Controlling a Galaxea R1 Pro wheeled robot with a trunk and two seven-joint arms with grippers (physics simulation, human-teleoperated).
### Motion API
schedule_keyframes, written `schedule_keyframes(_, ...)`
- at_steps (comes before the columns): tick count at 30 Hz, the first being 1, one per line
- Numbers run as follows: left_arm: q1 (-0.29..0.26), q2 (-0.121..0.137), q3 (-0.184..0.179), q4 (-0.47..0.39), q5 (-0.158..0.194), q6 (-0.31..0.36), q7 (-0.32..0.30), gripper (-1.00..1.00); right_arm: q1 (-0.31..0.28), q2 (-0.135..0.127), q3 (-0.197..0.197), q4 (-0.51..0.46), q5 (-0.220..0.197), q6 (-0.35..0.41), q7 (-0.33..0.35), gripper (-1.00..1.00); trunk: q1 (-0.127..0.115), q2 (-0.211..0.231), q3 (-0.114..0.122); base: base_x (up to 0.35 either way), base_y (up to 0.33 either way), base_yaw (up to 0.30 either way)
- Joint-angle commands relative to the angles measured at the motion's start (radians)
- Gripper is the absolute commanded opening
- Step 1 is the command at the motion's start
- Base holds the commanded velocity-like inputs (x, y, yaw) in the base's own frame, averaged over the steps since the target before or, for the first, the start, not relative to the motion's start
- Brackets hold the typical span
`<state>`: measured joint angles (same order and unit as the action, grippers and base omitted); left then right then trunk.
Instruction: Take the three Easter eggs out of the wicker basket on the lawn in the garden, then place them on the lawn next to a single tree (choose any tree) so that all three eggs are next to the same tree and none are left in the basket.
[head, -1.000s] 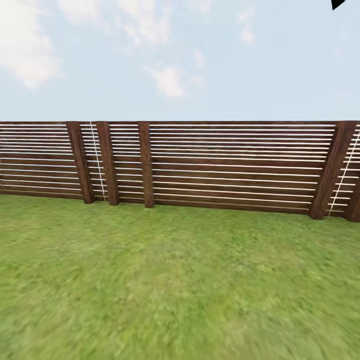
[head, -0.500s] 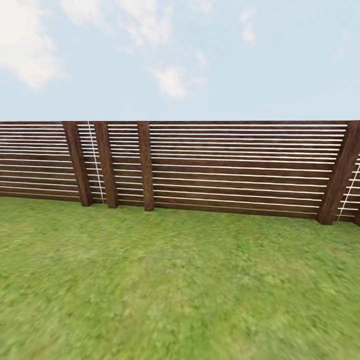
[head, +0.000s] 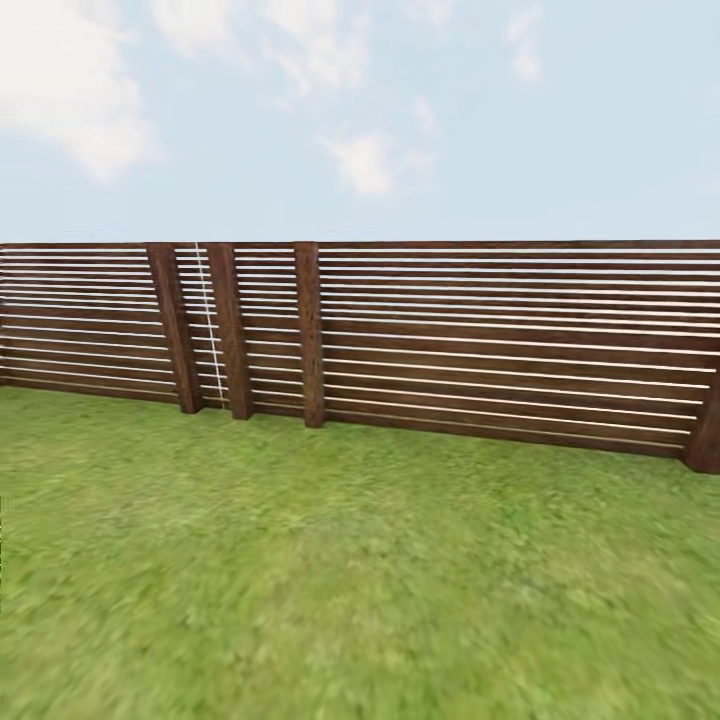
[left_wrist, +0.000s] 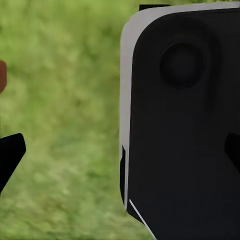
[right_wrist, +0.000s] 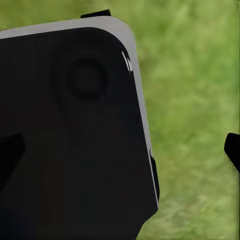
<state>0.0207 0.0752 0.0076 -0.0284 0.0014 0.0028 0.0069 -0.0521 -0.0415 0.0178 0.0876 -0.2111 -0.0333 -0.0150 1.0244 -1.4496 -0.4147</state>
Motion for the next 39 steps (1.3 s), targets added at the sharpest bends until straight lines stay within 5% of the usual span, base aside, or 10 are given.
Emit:
schedule_keyframes(1, 0.001, 0.000, 0.000, -0.002, 0.000, 0.000, 0.001, 1.00, -0.002, 0.000, 0.002, 0.003, -0.007, -0.003, 0.000, 1.00, 0.001, 0.000, -0.001, 0.327, 0.000, 0.110)
schedule_keyframes(39, 0.001, 0.000, 0.000, -0.002, 0.000, 0.000, 0.001, 1.00, -0.002, 0.001, 0.002, 0.003, -0.007, -0.003, 0.000, 1.00, 0.001, 0.000, -0.001, 0.327, 0.000, 0.010)
